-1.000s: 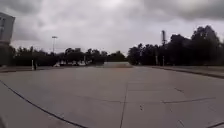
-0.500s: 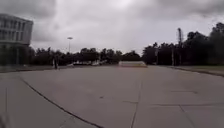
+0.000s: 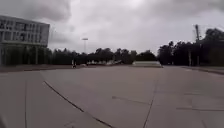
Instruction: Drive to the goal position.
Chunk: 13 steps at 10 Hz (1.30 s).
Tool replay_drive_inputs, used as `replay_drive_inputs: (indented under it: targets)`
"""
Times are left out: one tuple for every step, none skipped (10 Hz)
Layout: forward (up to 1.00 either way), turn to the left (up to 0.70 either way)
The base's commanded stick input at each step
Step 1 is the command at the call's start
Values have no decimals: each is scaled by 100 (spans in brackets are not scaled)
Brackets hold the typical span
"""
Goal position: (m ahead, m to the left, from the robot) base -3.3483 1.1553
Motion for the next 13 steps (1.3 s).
replay_drive_inputs:
  targets:
    - [0, 100]
    - [0, 100]
    - [0, 100]
    - [0, 100]
    - [0, 100]
    - [0, 100]
    - [0, 100]
    - [0, 100]
    - [0, 100]
    - [0, 100]
    - [0, 100]
    - [0, 100]
    - [0, 100]
